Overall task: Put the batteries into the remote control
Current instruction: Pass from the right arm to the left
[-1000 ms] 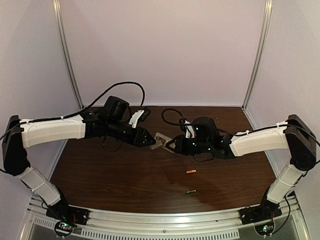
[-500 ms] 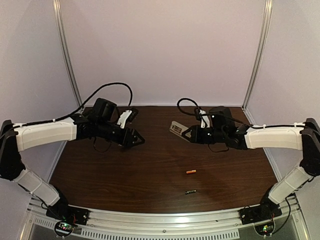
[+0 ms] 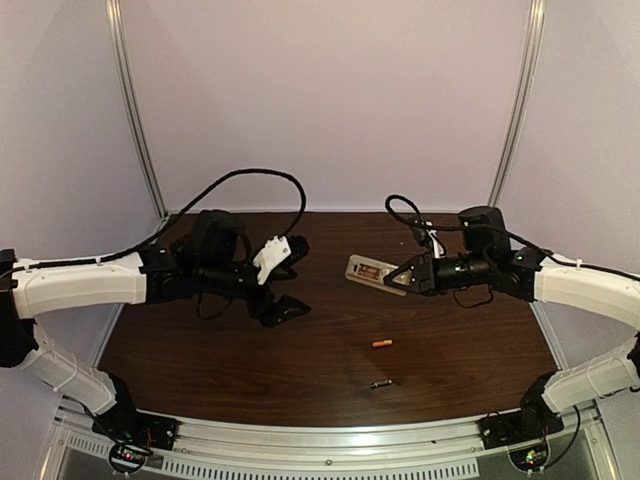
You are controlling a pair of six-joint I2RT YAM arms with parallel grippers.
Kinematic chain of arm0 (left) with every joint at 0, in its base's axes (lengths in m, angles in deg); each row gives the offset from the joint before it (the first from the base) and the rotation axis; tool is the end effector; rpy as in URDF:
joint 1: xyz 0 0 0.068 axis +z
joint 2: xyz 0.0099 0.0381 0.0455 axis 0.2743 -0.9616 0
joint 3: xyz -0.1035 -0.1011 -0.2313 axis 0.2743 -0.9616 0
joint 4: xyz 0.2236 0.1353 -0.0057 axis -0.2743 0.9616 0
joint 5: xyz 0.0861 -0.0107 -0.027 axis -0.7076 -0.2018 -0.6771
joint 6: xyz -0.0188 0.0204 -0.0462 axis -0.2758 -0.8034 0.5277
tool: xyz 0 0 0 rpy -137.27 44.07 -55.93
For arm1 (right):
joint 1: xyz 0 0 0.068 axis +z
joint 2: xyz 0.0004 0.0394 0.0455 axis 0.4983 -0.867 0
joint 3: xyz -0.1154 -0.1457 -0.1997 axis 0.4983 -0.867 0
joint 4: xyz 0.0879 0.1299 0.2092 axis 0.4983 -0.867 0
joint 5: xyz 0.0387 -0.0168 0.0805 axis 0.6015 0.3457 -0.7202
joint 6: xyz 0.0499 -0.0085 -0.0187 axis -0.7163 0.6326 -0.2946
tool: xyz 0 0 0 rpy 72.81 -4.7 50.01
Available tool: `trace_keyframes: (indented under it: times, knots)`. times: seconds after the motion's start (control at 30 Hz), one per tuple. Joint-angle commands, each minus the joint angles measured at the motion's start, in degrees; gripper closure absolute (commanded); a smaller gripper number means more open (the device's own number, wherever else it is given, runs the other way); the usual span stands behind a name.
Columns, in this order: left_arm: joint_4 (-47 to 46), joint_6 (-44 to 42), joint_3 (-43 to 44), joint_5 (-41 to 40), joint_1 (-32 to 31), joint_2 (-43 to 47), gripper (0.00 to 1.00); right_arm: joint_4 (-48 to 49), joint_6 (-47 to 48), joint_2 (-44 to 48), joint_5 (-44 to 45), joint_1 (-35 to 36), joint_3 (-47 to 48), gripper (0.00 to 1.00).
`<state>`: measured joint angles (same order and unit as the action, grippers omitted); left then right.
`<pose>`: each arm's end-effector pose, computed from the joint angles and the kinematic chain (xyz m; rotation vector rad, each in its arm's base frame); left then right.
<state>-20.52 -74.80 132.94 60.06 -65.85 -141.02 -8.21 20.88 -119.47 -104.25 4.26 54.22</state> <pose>0.1926 -0.2442 0.2703 1.1446 1.9478 -0.7588 0.2093 0.1694 0.2716 -0.4891 2.2281 1.3851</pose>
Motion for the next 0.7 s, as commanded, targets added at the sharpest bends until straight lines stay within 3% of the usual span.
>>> trace_keyframes:
  times: [0.0, 0.27, 0.67]
  knots:
    - [-9.7, -18.3, -5.8, -4.2, -6.2, 6.5, 0.12, -3.5, -0.1, 3.0, -8.0, 1.2, -0.4, 1.00]
    - [-14.4, -31.6, -8.2, -11.5, -13.6, 9.2, 0.12, -8.4, 4.0, 3.5, -10.9, 4.8, 0.6, 1.00]
    - [-14.1, -33.4, -1.6, -21.9, -19.4, 0.1, 0.14, -9.5, 5.8, 1.0, -12.7, 9.5, 3.8, 1.00]
